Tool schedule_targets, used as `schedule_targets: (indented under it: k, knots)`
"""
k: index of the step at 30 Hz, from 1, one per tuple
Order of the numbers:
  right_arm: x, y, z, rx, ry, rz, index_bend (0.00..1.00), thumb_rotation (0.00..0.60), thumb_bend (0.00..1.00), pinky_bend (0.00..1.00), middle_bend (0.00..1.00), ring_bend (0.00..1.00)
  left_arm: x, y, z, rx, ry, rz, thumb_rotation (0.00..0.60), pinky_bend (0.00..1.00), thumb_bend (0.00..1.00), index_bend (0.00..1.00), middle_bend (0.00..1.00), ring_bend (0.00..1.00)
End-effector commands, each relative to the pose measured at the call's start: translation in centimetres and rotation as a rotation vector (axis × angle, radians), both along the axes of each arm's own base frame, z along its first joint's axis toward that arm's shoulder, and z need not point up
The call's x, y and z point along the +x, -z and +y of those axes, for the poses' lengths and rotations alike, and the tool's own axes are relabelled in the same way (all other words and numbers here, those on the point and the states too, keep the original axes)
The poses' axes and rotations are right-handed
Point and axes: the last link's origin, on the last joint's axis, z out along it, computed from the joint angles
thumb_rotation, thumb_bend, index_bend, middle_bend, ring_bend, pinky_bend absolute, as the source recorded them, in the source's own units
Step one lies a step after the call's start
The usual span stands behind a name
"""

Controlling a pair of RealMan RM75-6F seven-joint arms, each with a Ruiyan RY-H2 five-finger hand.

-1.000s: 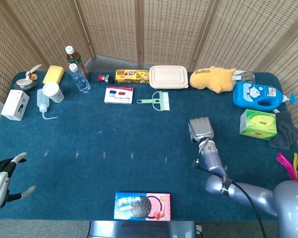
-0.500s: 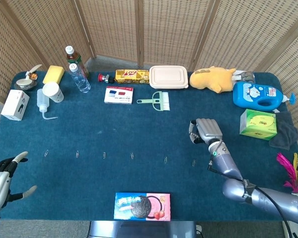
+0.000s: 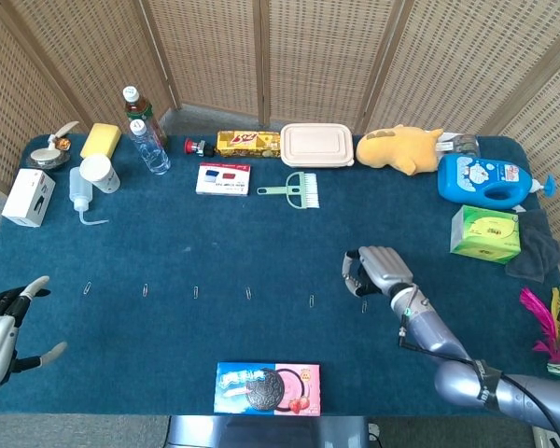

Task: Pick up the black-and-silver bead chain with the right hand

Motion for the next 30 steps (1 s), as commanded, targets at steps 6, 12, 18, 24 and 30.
schedule_targets:
  k: [6, 12, 18, 24, 30]
  knots:
    - [-0.2, 0.0, 1.9, 0.047, 0.0, -0.019, 0.69, 0.6, 0.51, 0.77, 1.0, 0.9, 0.0, -0.8, 0.4, 0.018, 0.014, 0.004, 0.587, 0.11, 0.26, 0.09, 0.24, 0.14]
    - [-1.1, 0.5, 2.6, 0.067, 0.009, -0.009, 0.69, 0.6, 0.51, 0.76, 1.0, 0.9, 0.0, -1.1, 0.2, 0.025, 0.018, 0.005, 0.586, 0.11, 0.26, 0.09, 0.24, 0.14]
    - [-1.9, 0.9, 2.6, 0.076, 0.026, -0.002, 0.68, 0.6, 0.51, 0.77, 1.0, 0.9, -0.1, -1.3, 0.2, 0.024, 0.017, 0.011, 0.583, 0.11, 0.26, 0.09, 0.24, 0.14]
    - [-2.0, 1.2, 2.3, 0.075, 0.028, -0.002, 0.68, 0.6, 0.51, 0.76, 1.0, 0.9, -0.2, -1.4, 0.1, 0.025, 0.011, 0.013, 0.584, 0.11, 0.26, 0.09, 0.24, 0.13]
    - [-2.0, 1.3, 2.2, 0.079, 0.032, 0.0, 0.68, 0.6, 0.51, 0.76, 1.0, 0.9, -0.1, -1.3, 0.2, 0.024, 0.013, 0.011, 0.584, 0.11, 0.26, 0.09, 0.24, 0.13]
